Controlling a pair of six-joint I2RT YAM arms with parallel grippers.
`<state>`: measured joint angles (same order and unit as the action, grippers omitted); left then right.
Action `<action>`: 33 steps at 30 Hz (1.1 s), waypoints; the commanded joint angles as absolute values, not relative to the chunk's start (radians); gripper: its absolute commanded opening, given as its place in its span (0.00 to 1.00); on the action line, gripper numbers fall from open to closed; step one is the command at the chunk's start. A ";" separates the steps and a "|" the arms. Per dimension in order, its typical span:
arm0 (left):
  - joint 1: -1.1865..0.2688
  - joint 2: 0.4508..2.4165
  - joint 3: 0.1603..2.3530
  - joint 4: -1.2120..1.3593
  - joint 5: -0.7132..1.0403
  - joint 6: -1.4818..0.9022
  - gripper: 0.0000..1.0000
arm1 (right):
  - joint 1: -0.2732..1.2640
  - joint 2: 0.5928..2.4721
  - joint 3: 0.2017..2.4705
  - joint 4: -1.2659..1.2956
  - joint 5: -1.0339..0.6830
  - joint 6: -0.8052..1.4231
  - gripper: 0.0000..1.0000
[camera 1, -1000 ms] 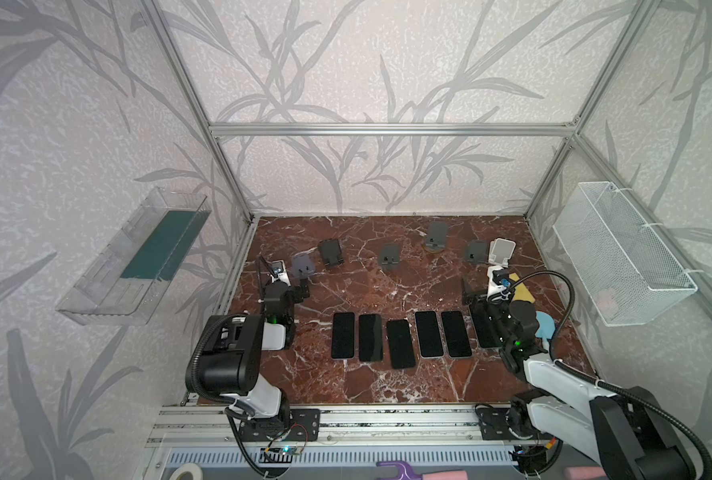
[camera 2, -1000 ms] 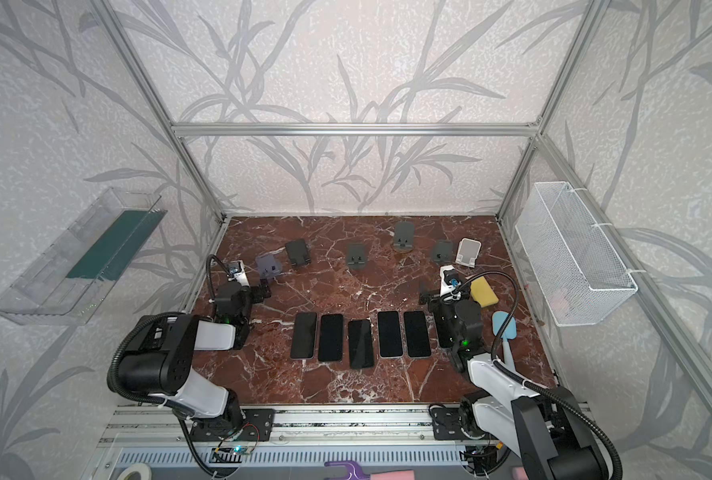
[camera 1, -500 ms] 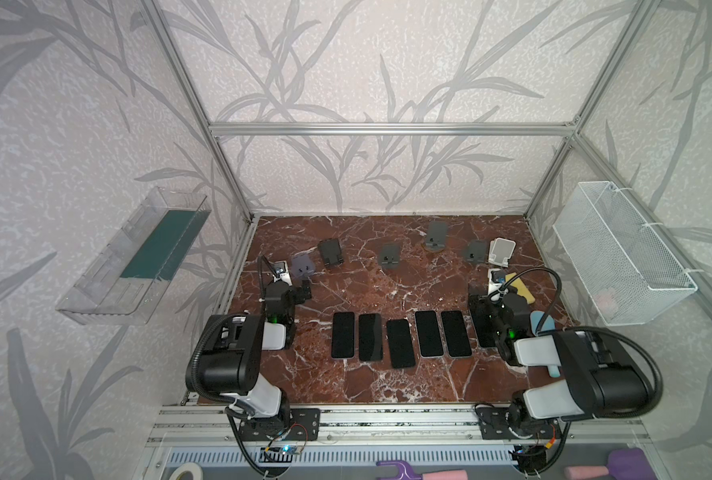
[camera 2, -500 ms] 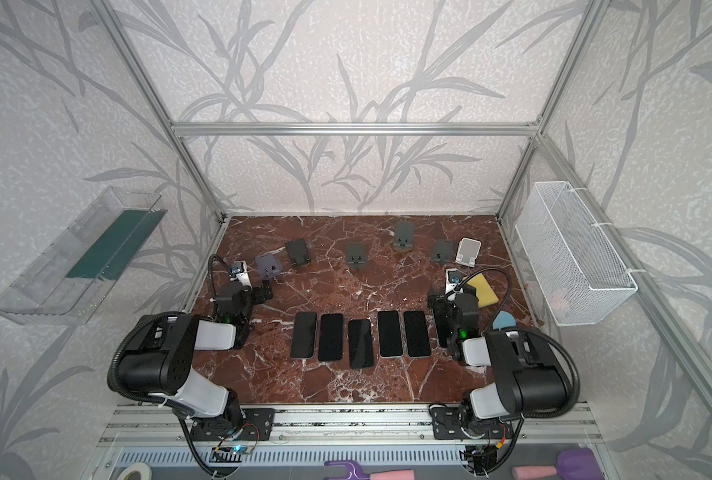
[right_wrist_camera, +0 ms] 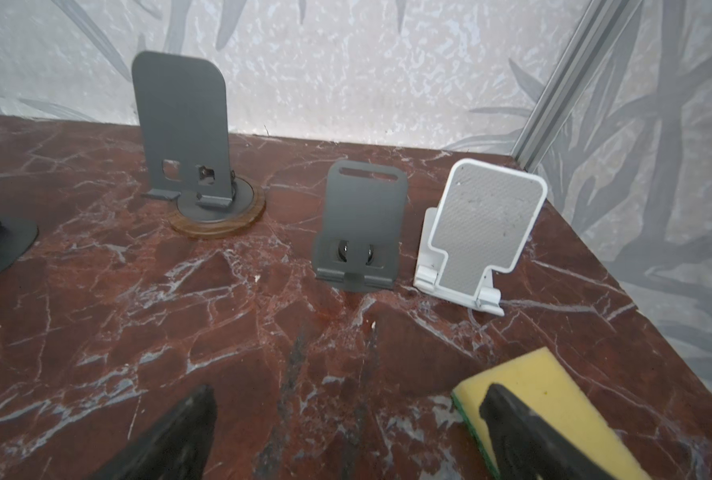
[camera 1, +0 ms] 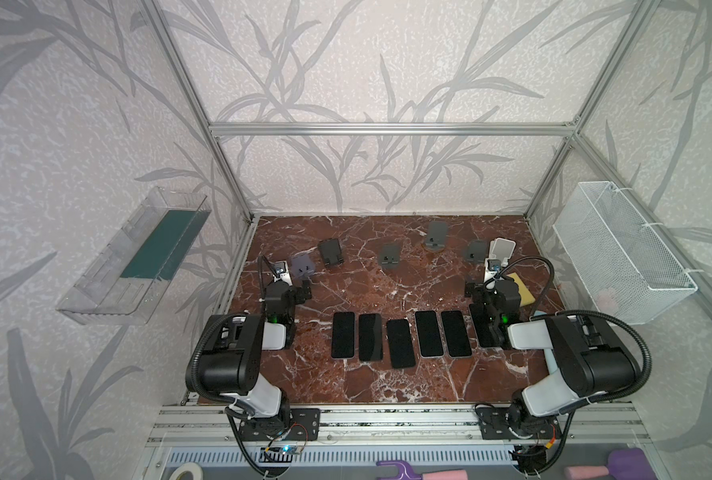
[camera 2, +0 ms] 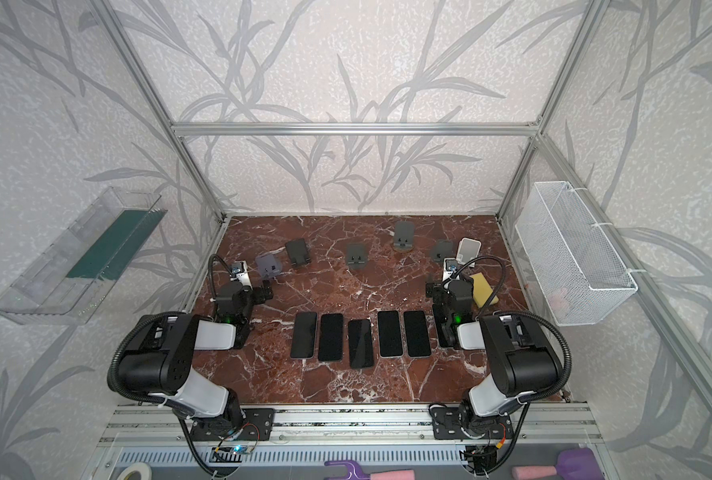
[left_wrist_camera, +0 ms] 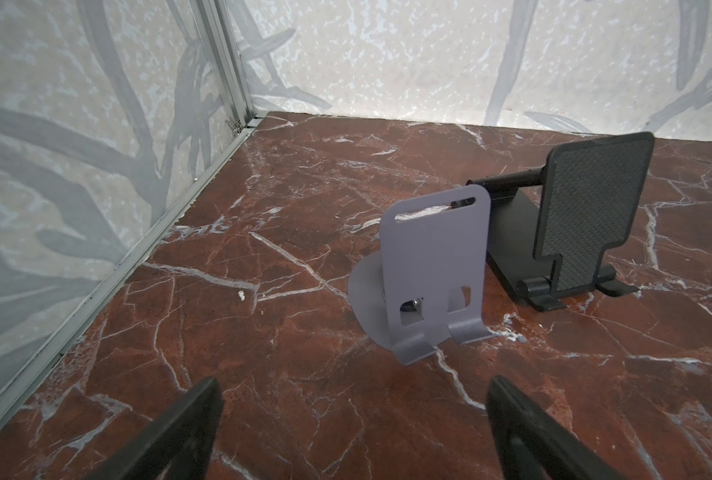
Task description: Remove the phone from the phone stand
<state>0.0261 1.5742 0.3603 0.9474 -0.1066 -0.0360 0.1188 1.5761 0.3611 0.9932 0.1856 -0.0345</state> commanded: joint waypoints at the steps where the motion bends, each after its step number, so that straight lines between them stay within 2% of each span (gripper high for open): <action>1: 0.023 1.568 0.377 0.949 -0.104 -0.025 0.99 | 0.125 1.591 0.343 1.052 0.212 -0.042 0.99; 3: 0.023 1.567 0.376 0.949 -0.104 -0.025 0.99 | 0.126 1.583 0.362 0.996 0.191 -0.047 0.99; 14: 0.023 1.567 0.377 0.948 -0.104 -0.025 0.99 | 0.126 1.591 0.356 1.023 0.192 -0.052 0.99; 19: 0.023 1.568 0.377 0.948 -0.104 -0.025 0.99 | 0.133 1.590 0.363 1.009 0.084 -0.098 0.99; 33: 0.022 1.567 0.376 0.949 -0.104 -0.025 0.99 | 0.137 1.591 0.364 1.007 0.106 -0.095 0.99</action>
